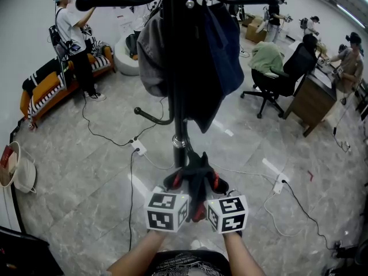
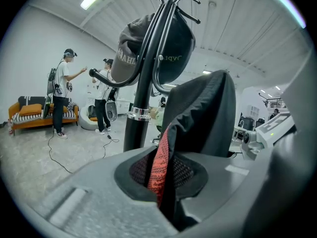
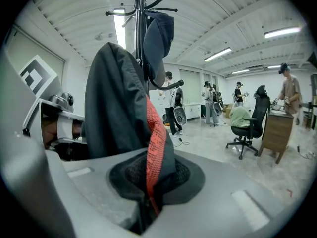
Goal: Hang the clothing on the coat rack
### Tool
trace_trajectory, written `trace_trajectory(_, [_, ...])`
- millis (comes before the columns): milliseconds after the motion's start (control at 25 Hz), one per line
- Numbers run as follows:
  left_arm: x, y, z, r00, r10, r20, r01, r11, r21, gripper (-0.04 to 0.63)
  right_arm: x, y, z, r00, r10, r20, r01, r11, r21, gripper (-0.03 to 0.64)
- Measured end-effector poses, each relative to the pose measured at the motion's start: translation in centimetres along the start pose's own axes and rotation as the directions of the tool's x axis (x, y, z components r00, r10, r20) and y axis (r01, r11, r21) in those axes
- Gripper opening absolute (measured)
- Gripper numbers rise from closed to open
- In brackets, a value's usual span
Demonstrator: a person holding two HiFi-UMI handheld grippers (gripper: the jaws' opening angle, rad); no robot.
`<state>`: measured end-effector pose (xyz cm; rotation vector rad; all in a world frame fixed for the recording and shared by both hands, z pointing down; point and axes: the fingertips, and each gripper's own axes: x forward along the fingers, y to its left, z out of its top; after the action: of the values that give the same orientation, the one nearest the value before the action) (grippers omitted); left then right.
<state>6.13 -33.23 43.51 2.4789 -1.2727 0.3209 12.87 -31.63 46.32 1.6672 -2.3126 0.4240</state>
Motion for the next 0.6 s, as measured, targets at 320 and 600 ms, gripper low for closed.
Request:
trace_trajectory(320, [-0.6, -0.5, -0.6, 1.0, -0.008, 0.005, 0.008, 1.0, -0.003, 0.026, -0.8, 0.4, -0.6, 1.0, -0.011, -0.007, 0.011, 1.0, -0.004, 0.035])
trace_trajectory(600, [-1.1, -1.0, -1.3, 1.0, -0.018, -0.007, 0.018, 1.0, 0.002, 0.028, -1.5, 1.0, -1.2, 1.0, -0.028, -0.012, 0.028, 1.0, -0.006, 0.052])
